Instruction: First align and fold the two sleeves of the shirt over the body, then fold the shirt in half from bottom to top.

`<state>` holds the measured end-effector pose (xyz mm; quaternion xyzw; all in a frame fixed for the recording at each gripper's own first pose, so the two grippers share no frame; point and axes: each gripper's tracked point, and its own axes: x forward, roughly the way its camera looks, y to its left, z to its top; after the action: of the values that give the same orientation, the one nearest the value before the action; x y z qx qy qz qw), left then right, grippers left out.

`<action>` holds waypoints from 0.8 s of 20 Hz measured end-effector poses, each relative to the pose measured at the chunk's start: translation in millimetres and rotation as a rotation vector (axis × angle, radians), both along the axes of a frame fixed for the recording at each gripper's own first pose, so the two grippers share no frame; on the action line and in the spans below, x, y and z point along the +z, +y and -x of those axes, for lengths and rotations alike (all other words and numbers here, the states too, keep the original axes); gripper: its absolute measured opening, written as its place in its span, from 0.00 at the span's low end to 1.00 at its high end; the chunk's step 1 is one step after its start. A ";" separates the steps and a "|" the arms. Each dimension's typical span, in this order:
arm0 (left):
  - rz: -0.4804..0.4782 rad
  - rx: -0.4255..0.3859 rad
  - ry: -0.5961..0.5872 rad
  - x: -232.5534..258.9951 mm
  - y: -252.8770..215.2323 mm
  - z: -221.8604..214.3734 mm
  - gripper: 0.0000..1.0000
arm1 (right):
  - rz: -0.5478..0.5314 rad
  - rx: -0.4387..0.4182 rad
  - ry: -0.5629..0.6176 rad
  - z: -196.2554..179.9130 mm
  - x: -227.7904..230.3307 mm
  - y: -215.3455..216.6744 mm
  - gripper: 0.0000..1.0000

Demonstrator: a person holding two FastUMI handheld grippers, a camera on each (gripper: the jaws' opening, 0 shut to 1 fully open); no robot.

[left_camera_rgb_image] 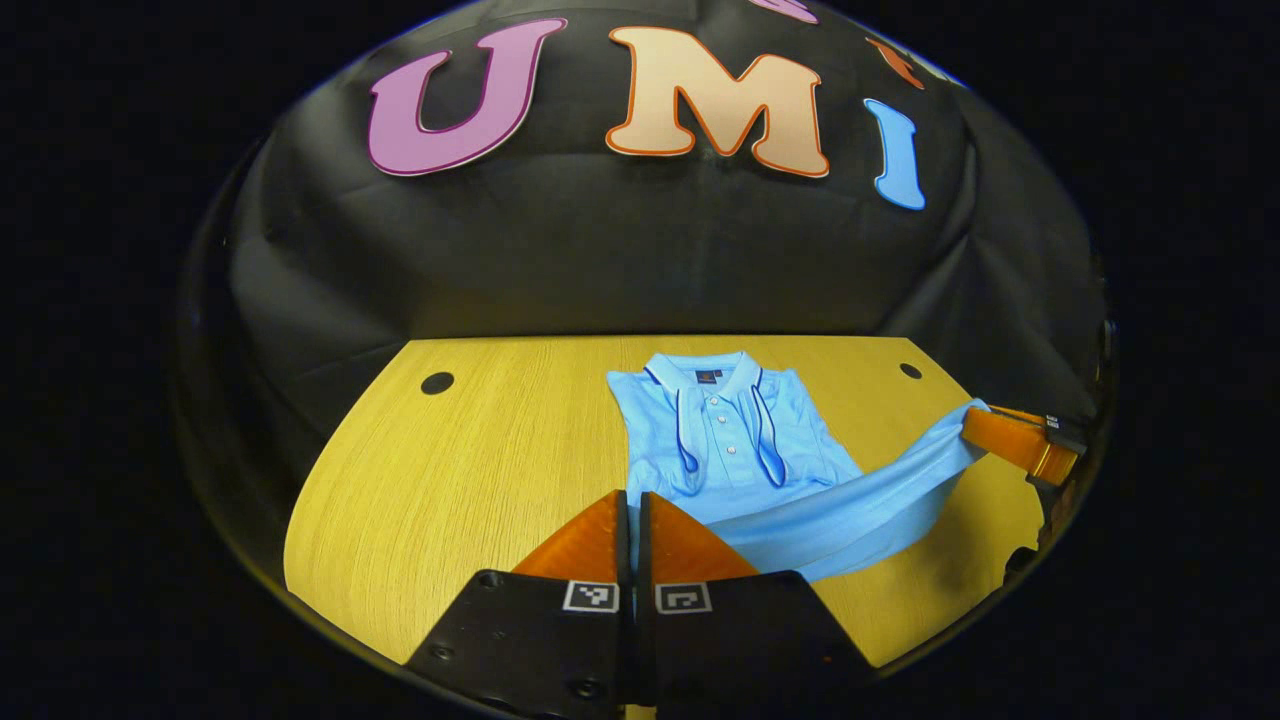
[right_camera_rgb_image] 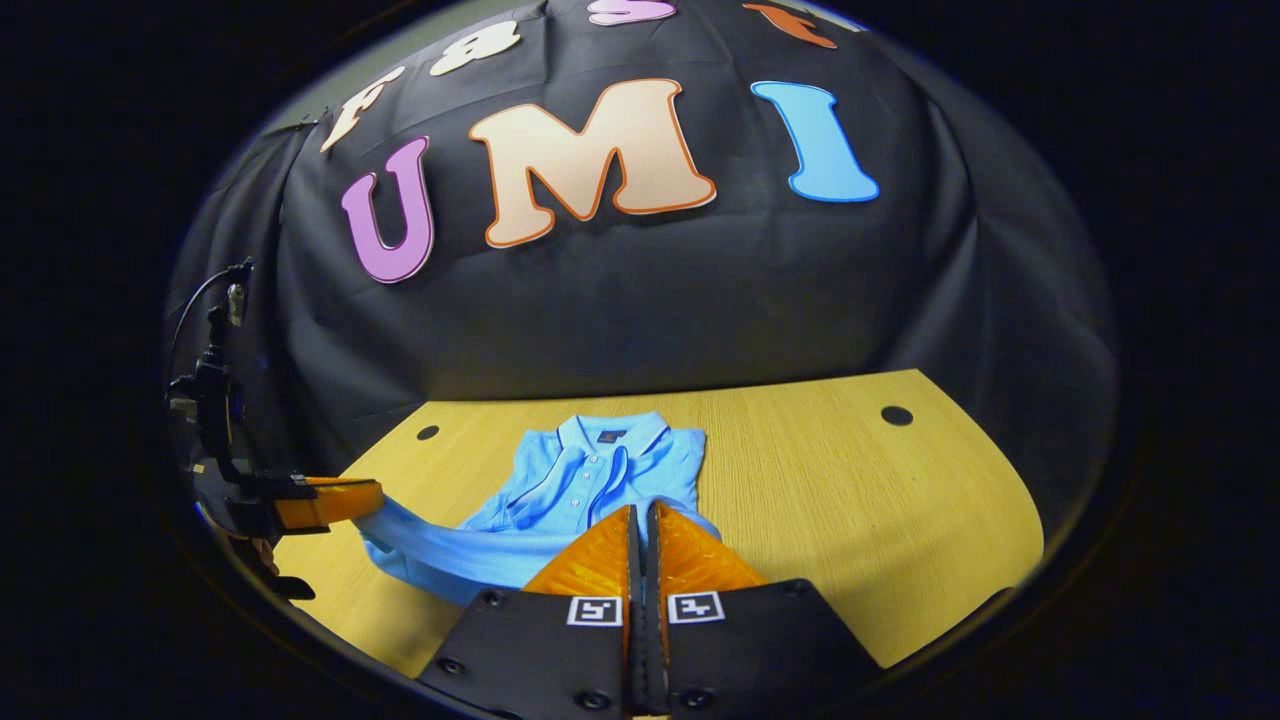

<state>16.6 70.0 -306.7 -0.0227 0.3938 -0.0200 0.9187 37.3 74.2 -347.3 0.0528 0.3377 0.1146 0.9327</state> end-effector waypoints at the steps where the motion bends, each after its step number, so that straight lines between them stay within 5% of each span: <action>1: 0.000 0.002 -0.006 -1.5 0.4 -10.7 0.00 | -0.001 -0.002 -0.009 -12.6 -2.1 1.3 0.02; 16: -0.012 0.093 -0.092 -82.3 15.0 -162.5 0.00 | -0.007 -0.064 -0.033 -147.7 -112.7 -2.1 0.02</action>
<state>179.1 85.0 -389.0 -0.0348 0.3500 0.0241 0.9358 185.0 72.1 -460.0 0.0651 0.3199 0.0868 0.9412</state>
